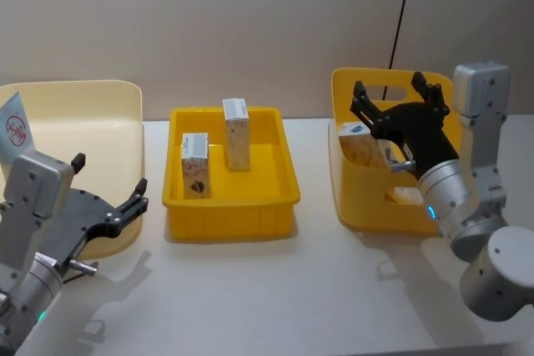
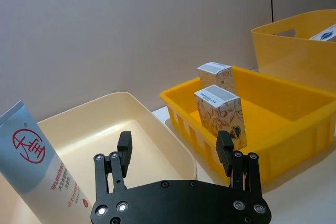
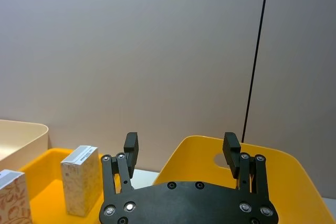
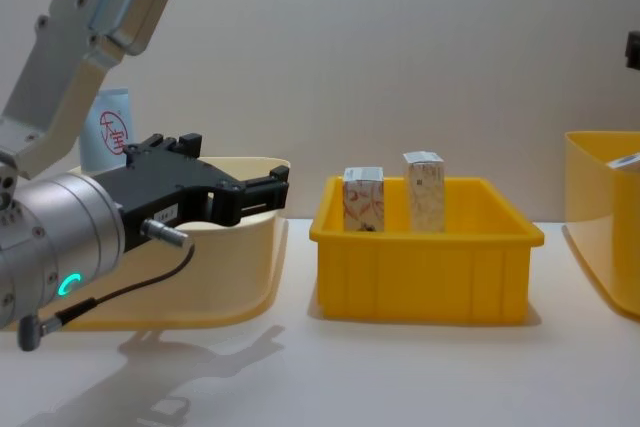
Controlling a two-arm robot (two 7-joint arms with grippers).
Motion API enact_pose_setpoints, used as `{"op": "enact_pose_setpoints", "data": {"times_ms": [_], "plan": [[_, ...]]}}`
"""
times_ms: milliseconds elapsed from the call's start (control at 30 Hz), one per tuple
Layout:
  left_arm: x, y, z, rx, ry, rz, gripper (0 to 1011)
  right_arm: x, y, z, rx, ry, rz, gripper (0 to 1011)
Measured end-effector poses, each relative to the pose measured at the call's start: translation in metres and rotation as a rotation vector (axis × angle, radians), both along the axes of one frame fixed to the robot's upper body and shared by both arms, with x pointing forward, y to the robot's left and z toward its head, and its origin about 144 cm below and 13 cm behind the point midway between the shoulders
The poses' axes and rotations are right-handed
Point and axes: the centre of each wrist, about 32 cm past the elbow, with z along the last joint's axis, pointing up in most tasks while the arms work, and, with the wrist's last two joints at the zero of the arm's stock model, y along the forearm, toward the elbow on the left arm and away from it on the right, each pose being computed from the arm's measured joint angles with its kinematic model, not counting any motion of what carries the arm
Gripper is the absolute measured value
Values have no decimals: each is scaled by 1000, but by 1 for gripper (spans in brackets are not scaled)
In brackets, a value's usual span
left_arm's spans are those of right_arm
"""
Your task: Bimanual collaborative sorting of washing and personal care products
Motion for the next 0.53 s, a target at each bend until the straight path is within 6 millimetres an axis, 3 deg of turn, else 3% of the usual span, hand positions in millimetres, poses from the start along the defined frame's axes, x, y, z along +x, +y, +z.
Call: {"op": "enact_pose_setpoints", "data": {"times_ms": [533], "plan": [[0, 0, 0, 0, 0, 0, 1000, -30, 13, -23, -4, 70, 112, 1001]]}}
